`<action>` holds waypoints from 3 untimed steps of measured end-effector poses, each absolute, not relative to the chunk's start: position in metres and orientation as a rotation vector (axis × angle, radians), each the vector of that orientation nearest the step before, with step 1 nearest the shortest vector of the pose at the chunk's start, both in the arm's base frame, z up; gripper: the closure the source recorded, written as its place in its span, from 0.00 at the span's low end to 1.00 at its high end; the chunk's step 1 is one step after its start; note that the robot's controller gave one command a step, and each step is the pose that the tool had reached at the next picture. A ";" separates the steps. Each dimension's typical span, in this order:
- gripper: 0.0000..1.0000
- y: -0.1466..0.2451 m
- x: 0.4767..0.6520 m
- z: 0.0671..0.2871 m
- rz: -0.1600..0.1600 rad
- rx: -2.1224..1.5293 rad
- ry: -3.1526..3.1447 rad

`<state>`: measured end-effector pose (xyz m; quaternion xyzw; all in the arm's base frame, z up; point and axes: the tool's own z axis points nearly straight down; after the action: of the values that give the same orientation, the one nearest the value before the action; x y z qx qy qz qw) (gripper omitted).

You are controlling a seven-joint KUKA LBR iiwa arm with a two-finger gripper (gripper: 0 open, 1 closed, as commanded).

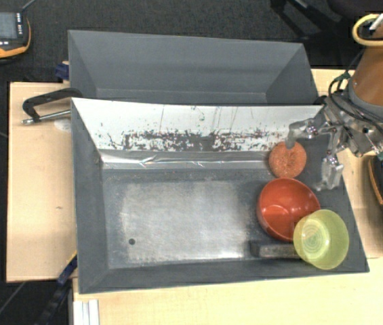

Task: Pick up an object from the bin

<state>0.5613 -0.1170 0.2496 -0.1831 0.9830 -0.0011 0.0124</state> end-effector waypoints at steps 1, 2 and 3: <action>0.00 -0.150 0.548 0.313 -0.016 -0.626 3.039; 0.00 -0.153 0.565 0.217 -0.010 -0.651 3.036; 0.00 -0.136 0.540 0.169 -0.008 -0.742 3.012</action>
Offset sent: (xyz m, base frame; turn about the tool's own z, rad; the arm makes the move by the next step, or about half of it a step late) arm -0.0146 -0.0299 0.0569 -0.0446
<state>0.5403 -0.1357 0.1693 -0.2392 0.9708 -0.0026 0.0196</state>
